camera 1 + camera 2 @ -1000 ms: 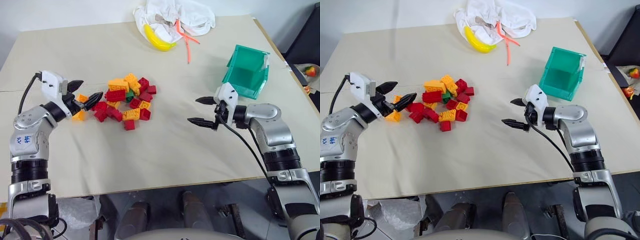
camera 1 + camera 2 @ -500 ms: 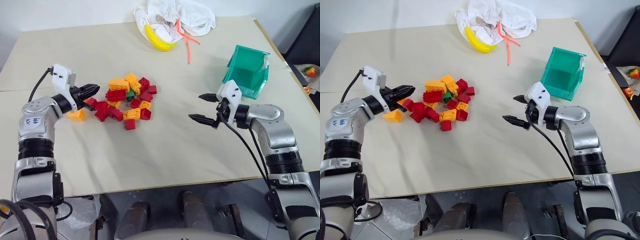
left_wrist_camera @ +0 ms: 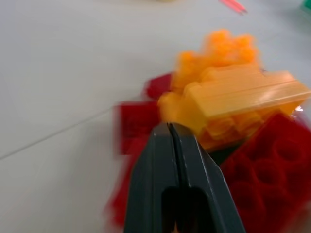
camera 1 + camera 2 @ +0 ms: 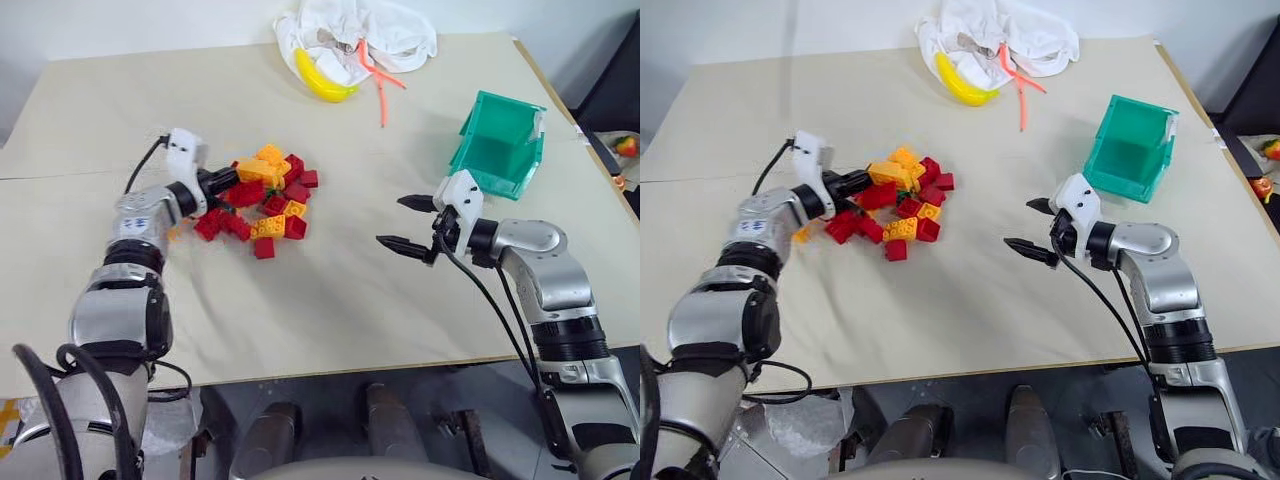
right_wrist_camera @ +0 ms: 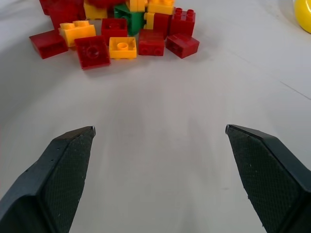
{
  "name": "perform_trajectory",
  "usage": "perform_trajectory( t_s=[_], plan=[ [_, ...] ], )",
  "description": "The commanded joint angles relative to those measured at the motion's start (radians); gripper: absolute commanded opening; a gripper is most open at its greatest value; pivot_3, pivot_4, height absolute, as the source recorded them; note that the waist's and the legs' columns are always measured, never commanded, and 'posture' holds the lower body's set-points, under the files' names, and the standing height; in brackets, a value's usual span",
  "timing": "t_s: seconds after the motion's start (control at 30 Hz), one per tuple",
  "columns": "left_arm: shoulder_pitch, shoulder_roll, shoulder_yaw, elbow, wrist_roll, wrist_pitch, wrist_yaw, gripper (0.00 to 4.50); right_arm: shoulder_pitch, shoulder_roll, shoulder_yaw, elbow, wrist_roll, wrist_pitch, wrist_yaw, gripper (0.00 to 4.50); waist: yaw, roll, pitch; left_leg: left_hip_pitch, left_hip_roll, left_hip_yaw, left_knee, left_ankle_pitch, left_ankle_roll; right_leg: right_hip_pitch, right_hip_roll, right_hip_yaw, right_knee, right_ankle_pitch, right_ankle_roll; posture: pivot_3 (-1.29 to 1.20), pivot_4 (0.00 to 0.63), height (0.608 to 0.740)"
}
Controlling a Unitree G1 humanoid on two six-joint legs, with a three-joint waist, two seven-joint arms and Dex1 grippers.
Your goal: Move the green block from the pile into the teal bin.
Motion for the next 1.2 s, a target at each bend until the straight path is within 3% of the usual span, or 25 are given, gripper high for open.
perform_trajectory(
  t_s=[0.03,0.23,0.5,0.63,0.73,0.83,1.0,1.2],
  plan=[
    [-0.034,-0.017,-0.006,0.020,0.017,-0.006,-0.066,0.01,0.007,-0.009,-0.028,-0.053,0.024,0.011,-0.014,4.50,-0.004,0.000,0.000,0.000,0.000,0.000,0.000,0.000,0.000,0.000,0.000,0.000,0.000,0.000,0.000,0.00,0.150,0.740],
    [-0.024,-0.066,-0.052,0.001,0.034,0.070,-0.287,0.01,0.008,-0.013,-0.028,-0.064,0.027,0.023,-0.023,4.50,-0.002,0.000,0.000,0.000,0.000,0.000,0.000,0.000,0.000,0.000,0.000,0.000,0.000,0.000,0.000,0.00,0.150,0.740],
    [0.022,-0.058,-0.067,-0.115,0.003,0.163,-0.475,0.01,-0.010,-0.020,-0.028,-0.048,0.024,0.021,-0.020,4.50,-0.002,0.000,0.000,0.000,0.000,0.000,0.001,0.000,0.000,0.000,0.000,0.000,0.001,0.000,0.000,0.00,0.150,0.740],
    [0.041,-0.028,0.034,-0.206,-0.043,0.113,-0.247,0.01,-0.028,-0.020,-0.025,-0.023,0.018,0.008,-0.015,4.50,-0.007,0.000,0.000,0.000,0.001,0.000,0.000,0.000,0.000,-0.001,0.001,0.001,0.001,0.000,0.000,0.00,0.150,0.740],
    [0.078,-0.003,0.066,-0.340,-0.035,0.213,-0.062,0.01,-0.047,-0.016,-0.019,0.006,0.013,-0.008,-0.009,4.50,-0.007,0.000,0.000,0.000,0.002,0.001,0.000,0.000,0.000,-0.002,0.001,0.002,0.002,0.000,0.000,0.00,0.150,0.740],
    [0.149,0.005,0.053,-0.551,-0.034,0.427,0.023,0.61,-0.065,-0.012,-0.014,0.029,0.010,-0.019,-0.002,4.50,-0.004,0.000,0.000,0.000,0.001,0.002,0.000,0.000,0.000,-0.002,0.000,0.002,0.002,0.000,0.000,0.00,0.150,0.740],
    [0.277,-0.018,0.064,-0.951,-0.080,0.706,0.153,2.13,-0.094,-0.011,-0.003,0.075,0.003,-0.046,0.017,4.50,0.000,0.000,0.000,0.000,0.000,0.001,0.001,0.000,0.001,-0.002,0.000,0.003,0.002,0.000,0.000,0.00,0.150,0.740],
    [0.340,-0.090,0.005,-1.237,-0.073,0.928,0.302,3.96,-0.124,-0.028,0.010,0.135,-0.009,-0.067,0.079,4.50,0.000,0.000,0.000,-0.001,0.000,0.001,0.002,0.000,0.001,-0.002,0.000,0.002,0.002,0.000,0.000,0.00,0.150,0.740]
  ],
)
